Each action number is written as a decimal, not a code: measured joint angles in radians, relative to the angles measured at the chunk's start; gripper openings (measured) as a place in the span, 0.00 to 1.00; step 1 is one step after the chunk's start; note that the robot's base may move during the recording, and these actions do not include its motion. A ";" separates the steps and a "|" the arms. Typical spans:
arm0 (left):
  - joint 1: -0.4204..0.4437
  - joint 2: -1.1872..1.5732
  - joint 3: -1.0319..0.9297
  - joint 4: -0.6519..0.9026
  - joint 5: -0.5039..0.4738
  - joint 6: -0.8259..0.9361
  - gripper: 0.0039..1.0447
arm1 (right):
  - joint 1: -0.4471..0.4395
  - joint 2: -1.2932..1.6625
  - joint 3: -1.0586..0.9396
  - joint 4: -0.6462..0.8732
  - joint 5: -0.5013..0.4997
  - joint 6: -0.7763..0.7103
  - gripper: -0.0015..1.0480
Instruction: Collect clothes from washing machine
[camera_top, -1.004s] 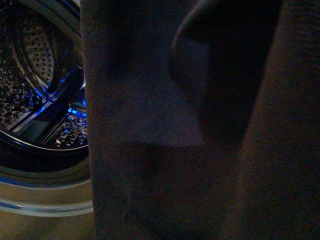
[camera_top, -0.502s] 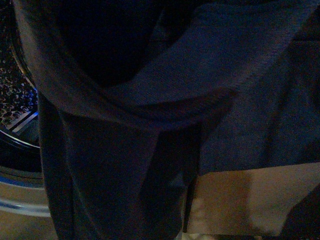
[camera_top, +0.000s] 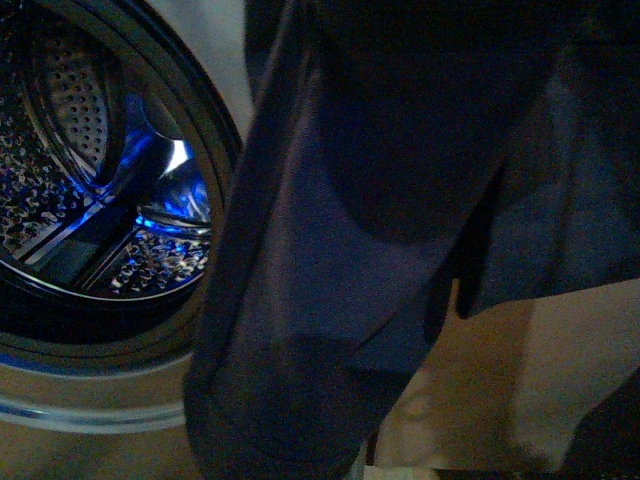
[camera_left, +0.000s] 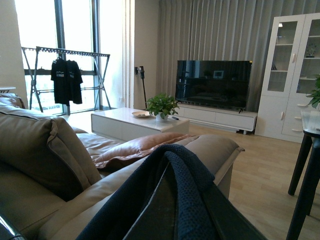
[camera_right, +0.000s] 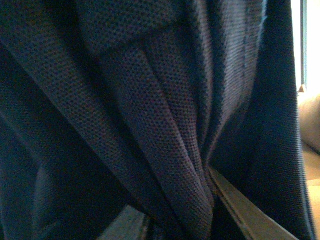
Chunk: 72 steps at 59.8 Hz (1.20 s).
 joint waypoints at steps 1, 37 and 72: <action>0.000 0.000 0.000 0.000 0.000 0.000 0.04 | -0.004 -0.004 -0.002 0.001 0.000 -0.001 0.15; 0.000 -0.001 0.009 0.000 0.001 0.001 0.94 | -0.738 -0.279 0.076 -0.080 -0.279 0.221 0.05; 0.000 -0.001 0.009 0.000 0.001 0.001 0.94 | -1.469 -0.037 0.287 -0.465 -0.661 0.347 0.05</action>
